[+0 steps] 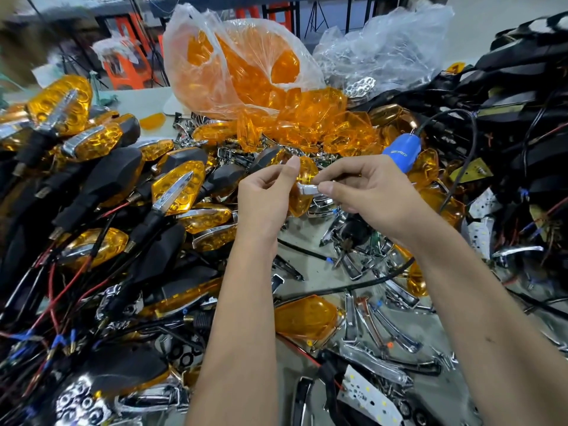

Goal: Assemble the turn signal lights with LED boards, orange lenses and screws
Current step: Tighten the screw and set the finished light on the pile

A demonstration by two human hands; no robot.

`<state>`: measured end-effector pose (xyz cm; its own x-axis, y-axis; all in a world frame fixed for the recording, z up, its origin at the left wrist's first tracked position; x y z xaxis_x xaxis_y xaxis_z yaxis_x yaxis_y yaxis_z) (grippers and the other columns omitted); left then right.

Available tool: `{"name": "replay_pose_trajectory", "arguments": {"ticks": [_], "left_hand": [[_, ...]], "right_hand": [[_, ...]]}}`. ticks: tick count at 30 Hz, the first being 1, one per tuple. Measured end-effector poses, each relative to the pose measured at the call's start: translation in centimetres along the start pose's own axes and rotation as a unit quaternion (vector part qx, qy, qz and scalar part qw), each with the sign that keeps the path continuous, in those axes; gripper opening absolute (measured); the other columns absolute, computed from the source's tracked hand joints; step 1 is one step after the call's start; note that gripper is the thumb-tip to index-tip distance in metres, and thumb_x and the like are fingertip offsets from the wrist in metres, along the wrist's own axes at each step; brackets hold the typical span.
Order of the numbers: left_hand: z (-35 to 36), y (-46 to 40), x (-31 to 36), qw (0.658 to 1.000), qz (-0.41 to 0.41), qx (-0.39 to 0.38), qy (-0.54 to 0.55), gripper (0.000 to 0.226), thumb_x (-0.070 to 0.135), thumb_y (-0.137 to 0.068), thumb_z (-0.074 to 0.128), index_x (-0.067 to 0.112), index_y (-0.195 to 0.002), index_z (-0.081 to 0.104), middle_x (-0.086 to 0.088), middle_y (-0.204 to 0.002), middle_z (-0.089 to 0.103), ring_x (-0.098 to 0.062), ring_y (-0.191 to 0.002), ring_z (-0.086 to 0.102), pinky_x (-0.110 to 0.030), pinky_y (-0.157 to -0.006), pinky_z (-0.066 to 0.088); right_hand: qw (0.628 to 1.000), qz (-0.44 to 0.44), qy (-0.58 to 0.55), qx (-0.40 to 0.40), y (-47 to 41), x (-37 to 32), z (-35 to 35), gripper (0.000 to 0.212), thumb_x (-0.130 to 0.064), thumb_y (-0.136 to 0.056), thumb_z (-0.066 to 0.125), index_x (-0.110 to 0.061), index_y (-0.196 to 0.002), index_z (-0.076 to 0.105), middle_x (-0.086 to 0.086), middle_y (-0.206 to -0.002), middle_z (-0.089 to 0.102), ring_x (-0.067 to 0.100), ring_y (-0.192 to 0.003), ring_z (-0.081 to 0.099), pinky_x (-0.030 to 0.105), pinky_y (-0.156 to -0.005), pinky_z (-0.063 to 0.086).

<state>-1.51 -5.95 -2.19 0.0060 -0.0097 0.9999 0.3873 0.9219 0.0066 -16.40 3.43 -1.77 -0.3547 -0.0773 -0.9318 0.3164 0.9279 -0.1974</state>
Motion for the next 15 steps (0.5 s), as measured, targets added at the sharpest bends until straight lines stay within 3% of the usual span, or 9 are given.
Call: {"name": "replay_pose_trajectory", "arguments": {"ticks": [2, 4, 7, 8, 11, 13, 15], "left_hand": [[0.03, 0.04, 0.10, 1.000, -0.008, 0.007, 0.017, 0.028, 0.042, -0.096, 0.073, 0.022, -0.077, 0.081, -0.003, -0.076, 0.069, -0.019, -0.075, 0.063, -0.050, -0.084, 0.061], [0.05, 0.08, 0.06, 1.000, -0.009, 0.007, 0.028, 0.028, 0.039, -0.096, 0.074, 0.016, -0.080, 0.081, -0.007, -0.076, 0.068, -0.022, -0.074, 0.063, -0.057, -0.086, 0.059], [0.29, 0.18, -0.12, 1.000, -0.002, 0.008, 0.018, 0.033, 0.038, -0.097, 0.072, 0.015, -0.075, 0.078, -0.010, -0.073, 0.064, -0.024, -0.071, 0.060, -0.051, -0.075, 0.060], [0.35, 0.22, -0.12, 1.000, -0.005, 0.016, 0.020, 0.034, 0.039, -0.098, 0.071, 0.016, -0.074, 0.077, -0.009, -0.072, 0.065, -0.023, -0.069, 0.062, -0.046, -0.069, 0.059], [0.04, -0.04, 0.03, 0.996, -0.032, 0.054, 0.064, 0.035, 0.042, -0.101, 0.065, 0.013, -0.083, 0.075, -0.004, -0.070, 0.071, -0.014, -0.055, 0.064, -0.026, -0.049, 0.052], [-0.14, -0.17, 0.15, 0.995, -0.039, 0.050, 0.081, 0.037, 0.042, -0.102, 0.063, 0.011, -0.083, 0.071, -0.001, -0.067, 0.071, -0.011, -0.050, 0.060, -0.022, -0.045, 0.046], [0.00, -0.10, 0.20, 0.994, -0.044, 0.040, 0.091, 0.038, 0.043, -0.102, 0.064, 0.015, -0.076, 0.066, 0.003, -0.060, 0.065, -0.010, -0.049, 0.057, -0.023, -0.046, 0.045]], "right_hand": [[0.996, -0.015, 0.087, 0.009, -0.07, 0.02, 0.28, 0.007, -0.027, -0.096, 0.075, -0.026, -0.089, 0.077, 0.001, -0.074, 0.072, 0.028, -0.065, 0.060, 0.035, -0.057, 0.050], [0.989, -0.020, 0.145, 0.000, -0.14, -0.06, 0.62, 0.010, -0.030, -0.094, 0.076, -0.026, -0.085, 0.074, -0.003, -0.075, 0.072, 0.022, -0.070, 0.065, 0.033, -0.062, 0.054], [0.980, -0.012, 0.197, -0.041, -0.05, -0.24, 0.85, 0.014, -0.031, -0.096, 0.073, -0.025, -0.083, 0.068, -0.013, -0.074, 0.073, 0.007, -0.064, 0.064, 0.025, -0.059, 0.053], [0.982, -0.009, 0.184, -0.046, 0.00, -0.27, 0.89, 0.016, -0.031, -0.097, 0.072, -0.024, -0.083, 0.068, -0.012, -0.074, 0.072, 0.010, -0.062, 0.062, 0.025, -0.058, 0.051], [0.998, 0.003, -0.057, 0.009, 0.06, -0.49, 0.78, 0.022, -0.024, -0.101, 0.066, -0.015, -0.081, 0.067, 0.005, -0.072, 0.064, 0.017, -0.061, 0.052, 0.028, -0.058, 0.046], [0.975, 0.014, -0.221, 0.033, 0.00, -0.71, 0.68, 0.023, -0.020, -0.103, 0.062, -0.012, -0.081, 0.066, 0.011, -0.081, 0.061, 0.015, -0.065, 0.050, 0.027, -0.059, 0.041], [0.961, 0.025, -0.273, 0.039, -0.09, -0.61, 0.90, 0.022, -0.015, -0.104, 0.059, -0.009, -0.083, 0.062, 0.012, -0.083, 0.061, 0.013, -0.065, 0.049, 0.022, -0.056, 0.040]]}}
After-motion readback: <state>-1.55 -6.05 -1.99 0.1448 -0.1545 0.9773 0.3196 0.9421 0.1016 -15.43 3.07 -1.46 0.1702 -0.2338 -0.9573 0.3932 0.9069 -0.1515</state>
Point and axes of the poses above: each hand's wrist, its own y-axis away from the middle knuckle, its own z-axis out of the palm, x = y × z, the point moved 1 cm from there along -y, towards the middle knuckle
